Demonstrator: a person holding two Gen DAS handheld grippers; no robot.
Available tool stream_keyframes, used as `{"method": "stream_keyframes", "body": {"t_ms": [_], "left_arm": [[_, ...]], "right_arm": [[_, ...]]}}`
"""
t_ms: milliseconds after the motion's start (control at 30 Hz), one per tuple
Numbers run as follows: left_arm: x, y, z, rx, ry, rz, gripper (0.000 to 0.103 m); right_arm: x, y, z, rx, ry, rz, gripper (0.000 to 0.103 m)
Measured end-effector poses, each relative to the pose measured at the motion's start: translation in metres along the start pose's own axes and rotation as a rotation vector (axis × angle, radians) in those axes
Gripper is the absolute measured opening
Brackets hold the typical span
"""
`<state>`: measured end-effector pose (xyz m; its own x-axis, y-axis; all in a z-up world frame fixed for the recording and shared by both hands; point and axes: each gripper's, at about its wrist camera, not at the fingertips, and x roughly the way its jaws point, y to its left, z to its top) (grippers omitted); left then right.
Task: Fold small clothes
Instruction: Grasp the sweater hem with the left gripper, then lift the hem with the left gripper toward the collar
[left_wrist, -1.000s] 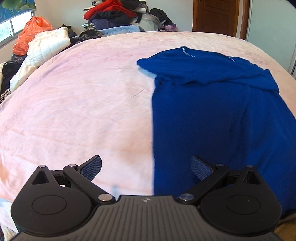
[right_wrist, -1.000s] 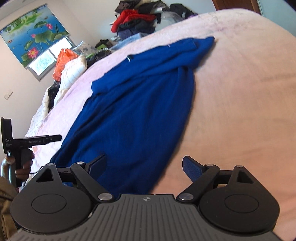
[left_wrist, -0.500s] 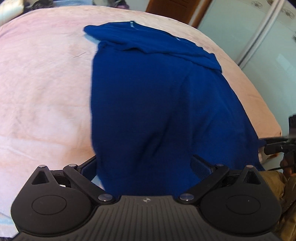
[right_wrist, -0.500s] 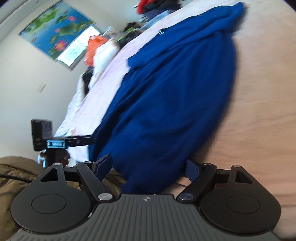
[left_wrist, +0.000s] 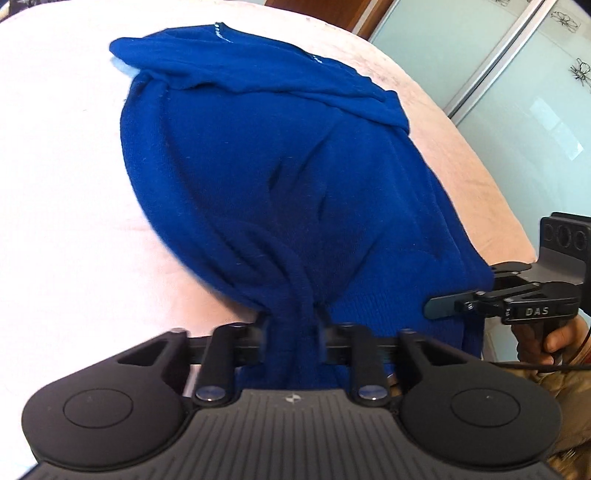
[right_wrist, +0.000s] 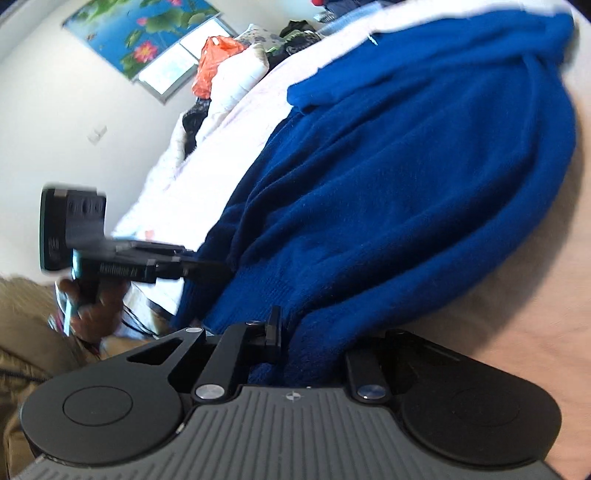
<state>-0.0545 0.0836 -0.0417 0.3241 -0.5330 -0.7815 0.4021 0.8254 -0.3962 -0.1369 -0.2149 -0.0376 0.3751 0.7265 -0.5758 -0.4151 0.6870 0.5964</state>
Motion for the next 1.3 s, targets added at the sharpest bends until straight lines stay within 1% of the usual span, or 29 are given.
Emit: {"method": "stream_keyframes", "body": {"t_ms": [33,100,167,233,267,300,333,367,400,467,500,567,600,633,667,700,767,800,833,933,1033,1133,1200,1300], "left_arm": [[-0.001,-0.002,0.001,-0.002,0.002,-0.029,0.018],[-0.001,-0.011,0.004,0.015,-0.007,-0.078,0.017],[0.001,-0.020,0.006,0.045,-0.013,-0.083,0.017],[0.007,-0.022,0.007,0.055,0.002,-0.061,0.018],[0.009,-0.021,0.006,0.042,0.012,-0.051,0.018],[0.011,-0.018,0.005,0.030,0.023,-0.047,0.018],[0.011,-0.017,0.004,0.024,0.026,-0.044,0.019],[0.009,-0.016,0.002,0.018,0.024,-0.039,0.020],[0.007,-0.015,0.001,0.017,0.020,-0.035,0.021],[0.003,-0.014,-0.001,0.029,0.012,-0.028,0.030],[0.004,-0.013,-0.002,0.035,0.008,-0.026,0.033],[0.004,-0.014,-0.004,0.051,0.009,-0.029,0.053],[0.002,-0.013,-0.007,0.057,0.009,-0.033,0.057],[0.002,-0.014,-0.009,0.065,0.010,-0.036,0.058],[0.001,-0.016,-0.011,0.082,0.010,-0.027,0.057],[0.001,-0.019,-0.012,0.104,0.013,-0.018,0.056],[0.001,-0.023,-0.011,0.127,0.022,-0.020,0.036],[0.001,-0.023,-0.010,0.128,0.034,-0.021,0.024],[0.002,-0.023,-0.009,0.125,0.034,-0.018,0.020],[-0.006,-0.020,-0.006,0.122,0.013,-0.023,0.018],[-0.018,-0.021,0.001,0.119,-0.034,-0.053,0.017],[-0.039,-0.018,0.008,0.105,-0.112,-0.101,0.017],[-0.054,-0.013,0.013,0.077,-0.172,-0.134,0.017],[-0.074,-0.003,0.017,0.038,-0.260,-0.174,0.017]], "right_arm": [[-0.010,0.001,0.001,-0.008,-0.015,-0.008,0.016],[-0.033,0.001,0.003,-0.030,-0.050,-0.041,0.016],[-0.053,-0.002,0.005,-0.026,-0.076,-0.072,0.016],[-0.059,-0.011,0.003,-0.013,-0.062,-0.085,0.017],[-0.058,-0.018,0.001,0.027,-0.069,-0.105,0.023],[-0.056,-0.027,-0.002,0.087,-0.068,-0.106,0.025],[-0.052,-0.034,-0.006,0.126,-0.048,-0.087,0.029],[-0.048,-0.038,-0.011,0.139,-0.030,-0.071,0.038],[-0.047,-0.038,-0.016,0.129,-0.036,-0.062,0.044],[-0.047,-0.037,-0.021,0.132,-0.024,-0.015,0.047],[-0.046,-0.034,-0.024,0.120,-0.018,-0.006,0.046],[-0.044,-0.030,-0.027,0.096,-0.001,-0.014,0.046],[-0.042,-0.028,-0.026,0.098,-0.002,-0.011,0.046],[-0.042,-0.028,-0.027,0.105,0.001,-0.004,0.043],[-0.042,-0.026,-0.026,0.100,0.002,-0.013,0.036],[-0.040,-0.023,-0.023,0.090,0.007,-0.030,0.033],[-0.040,-0.018,-0.021,0.069,0.012,-0.047,0.023],[-0.040,-0.015,-0.019,0.056,0.013,-0.049,0.022],[-0.040,-0.011,-0.018,0.042,0.012,-0.046,0.021],[-0.044,-0.005,-0.012,0.031,-0.017,0.006,0.020],[-0.051,0.000,-0.004,0.016,-0.055,0.044,0.020],[-0.060,0.009,0.007,-0.023,-0.095,0.081,0.019],[-0.065,0.017,0.017,-0.047,-0.120,0.119,0.017],[-0.074,0.021,0.025,-0.078,-0.138,0.131,0.017]]}}
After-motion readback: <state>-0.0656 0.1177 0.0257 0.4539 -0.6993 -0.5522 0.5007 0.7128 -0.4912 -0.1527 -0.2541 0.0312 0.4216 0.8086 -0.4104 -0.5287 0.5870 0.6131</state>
